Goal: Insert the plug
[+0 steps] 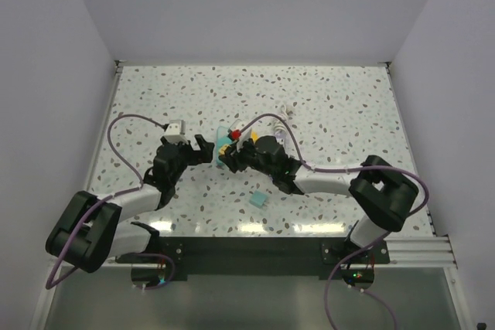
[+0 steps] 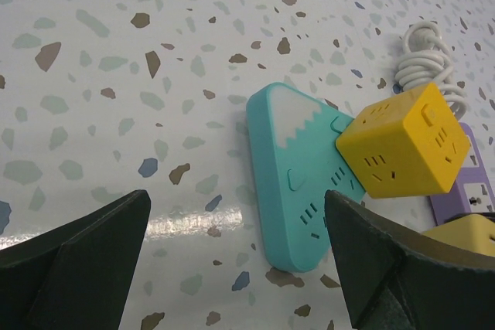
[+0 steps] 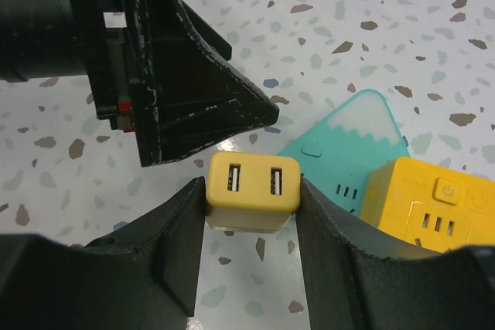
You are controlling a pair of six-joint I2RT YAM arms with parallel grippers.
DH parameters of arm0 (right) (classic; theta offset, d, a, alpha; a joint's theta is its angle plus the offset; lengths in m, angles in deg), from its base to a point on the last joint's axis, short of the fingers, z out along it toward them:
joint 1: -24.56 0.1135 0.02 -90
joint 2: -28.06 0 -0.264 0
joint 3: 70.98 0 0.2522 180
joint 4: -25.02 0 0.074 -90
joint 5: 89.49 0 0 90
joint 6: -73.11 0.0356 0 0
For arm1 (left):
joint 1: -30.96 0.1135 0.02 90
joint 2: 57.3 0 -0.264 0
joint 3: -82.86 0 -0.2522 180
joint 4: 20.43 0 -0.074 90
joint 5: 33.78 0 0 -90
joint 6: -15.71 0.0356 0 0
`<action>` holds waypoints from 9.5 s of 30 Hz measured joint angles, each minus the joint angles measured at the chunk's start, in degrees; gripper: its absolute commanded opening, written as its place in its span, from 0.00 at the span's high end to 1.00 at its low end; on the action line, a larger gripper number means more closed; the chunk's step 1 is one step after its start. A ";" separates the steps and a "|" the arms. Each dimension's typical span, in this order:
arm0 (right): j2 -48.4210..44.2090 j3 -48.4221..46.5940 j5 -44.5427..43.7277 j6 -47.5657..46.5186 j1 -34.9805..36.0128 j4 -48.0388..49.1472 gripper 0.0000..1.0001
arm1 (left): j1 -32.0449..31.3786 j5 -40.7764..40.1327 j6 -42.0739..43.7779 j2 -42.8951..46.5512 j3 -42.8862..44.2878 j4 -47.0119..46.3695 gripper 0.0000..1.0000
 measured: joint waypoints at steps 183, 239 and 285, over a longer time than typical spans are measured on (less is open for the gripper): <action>23.58 -15.76 -14.29 3.15 2.82 2.75 1.00 | 12.02 19.12 -4.98 -37.88 25.79 -12.39 0.86; 24.09 -25.00 -15.89 6.64 2.19 -14.43 0.59 | 10.88 11.02 -2.73 -9.33 19.10 0.20 0.00; -20.31 14.21 -11.61 10.80 -24.28 -15.74 0.09 | -42.36 -11.45 4.52 2.36 0.33 7.74 0.00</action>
